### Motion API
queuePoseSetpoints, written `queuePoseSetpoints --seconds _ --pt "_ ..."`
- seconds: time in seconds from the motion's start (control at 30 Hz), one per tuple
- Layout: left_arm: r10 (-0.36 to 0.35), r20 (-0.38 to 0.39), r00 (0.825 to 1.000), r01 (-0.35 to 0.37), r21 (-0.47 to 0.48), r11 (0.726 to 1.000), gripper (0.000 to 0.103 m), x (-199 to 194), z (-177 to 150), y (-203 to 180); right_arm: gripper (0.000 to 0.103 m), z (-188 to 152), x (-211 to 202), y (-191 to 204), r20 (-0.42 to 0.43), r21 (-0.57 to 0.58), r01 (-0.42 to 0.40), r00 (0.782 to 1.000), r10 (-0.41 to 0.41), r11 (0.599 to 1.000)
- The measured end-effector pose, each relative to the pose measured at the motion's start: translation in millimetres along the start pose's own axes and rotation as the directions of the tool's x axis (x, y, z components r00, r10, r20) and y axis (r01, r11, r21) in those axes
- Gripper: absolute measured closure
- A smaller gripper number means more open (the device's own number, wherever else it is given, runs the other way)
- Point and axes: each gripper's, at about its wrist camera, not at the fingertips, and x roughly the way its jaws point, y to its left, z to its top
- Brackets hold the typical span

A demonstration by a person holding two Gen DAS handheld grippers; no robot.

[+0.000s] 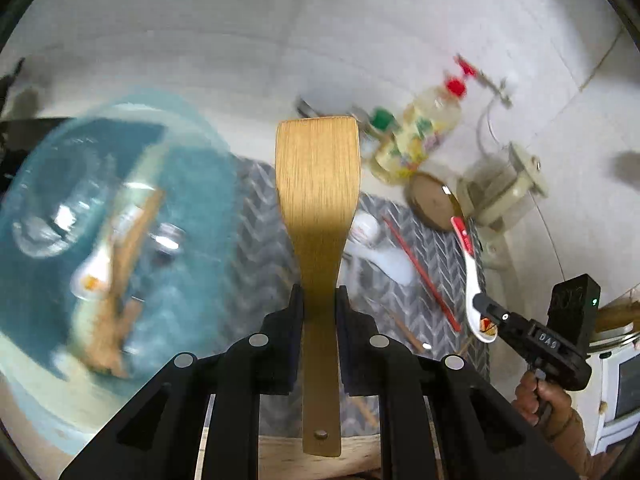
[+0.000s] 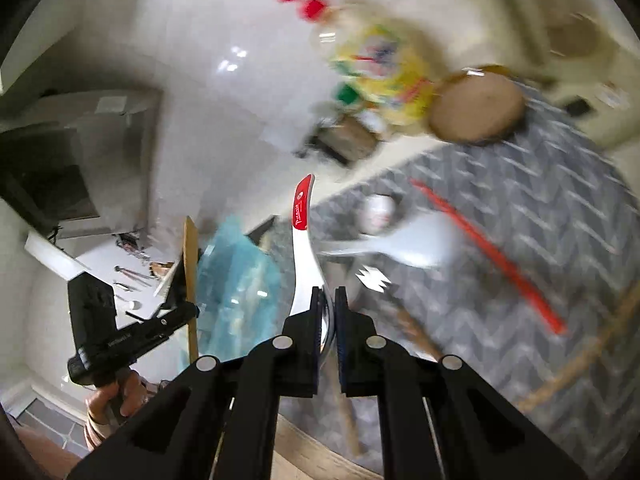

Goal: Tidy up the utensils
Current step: 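Carry the spatula and red-handled spoon into the blue basin and open both tools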

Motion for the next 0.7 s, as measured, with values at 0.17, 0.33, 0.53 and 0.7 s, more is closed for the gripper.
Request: queuePoseSetpoints --seconds 0.17,0.33,0.53,0.7 --pt "0.100 0.006 0.995 -0.100 0.002 0.995 0.087 -25.4 15.7 77.3 0.096 0.4 60.1 74.1 -0.016 -0.022 -0.058 0.998 0.058 0.998" --pt "0.150 -0.086 0.985 -0.149 0.019 0.989 0.086 -10.5 27.7 151.3 0.096 -17.9 135.8 131.5 -0.091 0.000 -0.047 0.995 0.047 0.999" --pt "0.175 -0.235 0.956 -0.159 0.087 0.984 0.086 32.1 35.6 195.9 0.096 -44.4 219.3 169.4 -0.214 0.013 0.099 0.972 -0.094 0.995" --pt "0.178 -0.305 0.936 -0.139 0.144 0.980 0.086 57.5 35.4 201.7 0.096 -49.6 251.8 187.0 -0.231 -0.037 0.222 0.947 -0.224 0.974"
